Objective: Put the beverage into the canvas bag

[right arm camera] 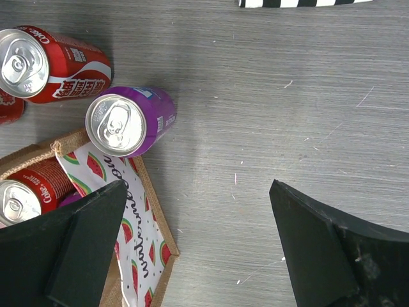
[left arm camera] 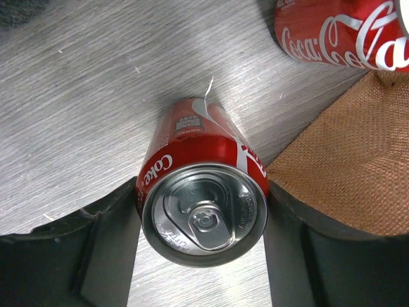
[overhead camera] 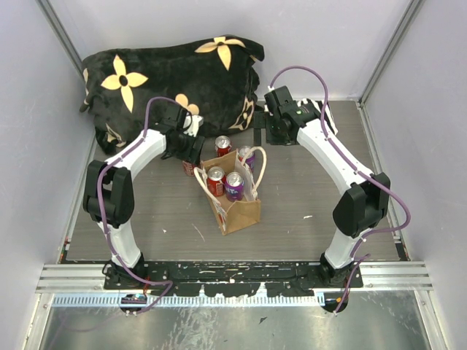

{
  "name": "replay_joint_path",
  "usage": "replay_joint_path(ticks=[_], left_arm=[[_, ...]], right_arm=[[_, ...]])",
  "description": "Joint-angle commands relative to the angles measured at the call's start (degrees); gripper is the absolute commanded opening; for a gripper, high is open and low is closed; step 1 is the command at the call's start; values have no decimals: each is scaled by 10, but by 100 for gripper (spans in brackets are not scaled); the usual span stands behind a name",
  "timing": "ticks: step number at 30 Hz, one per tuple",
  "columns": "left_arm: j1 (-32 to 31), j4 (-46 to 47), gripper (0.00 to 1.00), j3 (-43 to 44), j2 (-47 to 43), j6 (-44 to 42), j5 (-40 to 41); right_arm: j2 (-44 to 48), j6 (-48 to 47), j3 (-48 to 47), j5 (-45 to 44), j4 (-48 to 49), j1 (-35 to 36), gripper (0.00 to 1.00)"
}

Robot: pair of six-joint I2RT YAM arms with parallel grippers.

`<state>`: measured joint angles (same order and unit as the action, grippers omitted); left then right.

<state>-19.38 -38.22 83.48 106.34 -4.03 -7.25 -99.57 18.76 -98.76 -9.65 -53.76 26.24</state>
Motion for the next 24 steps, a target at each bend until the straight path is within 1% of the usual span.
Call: replay_joint_path(ticks=[1,5,7,9,12,17,19,22,24], left_arm=[[-2,37,62,10,-8,-3,10],[-2,33,23,22,-18,-4,7],[-3,26,10,30,-27,-6,9],[-2,18,1,43,-39,-8,13],[-2,1,0,73,-64,-11,16],[-2,-28,0,168,-79,-2,4],[-2,-49,0,219,-73,9,-25],[-9,-86,0,292,-59,29,-91],[-21,-132,0,334,-48,29,-128]], right_arm=[[34,8,2,9,19,-1,100],[38,8,10,10,21,-1,100],[41,8,15,10,23,-1,100],[43,8,19,10,23,-1,100],[47,7,26,9,25,-2,100],[48,7,36,12,30,-2,100],[48,8,39,14,32,-2,100],[49,8,40,13,32,-2,100],[51,8,41,13,32,-2,100]])
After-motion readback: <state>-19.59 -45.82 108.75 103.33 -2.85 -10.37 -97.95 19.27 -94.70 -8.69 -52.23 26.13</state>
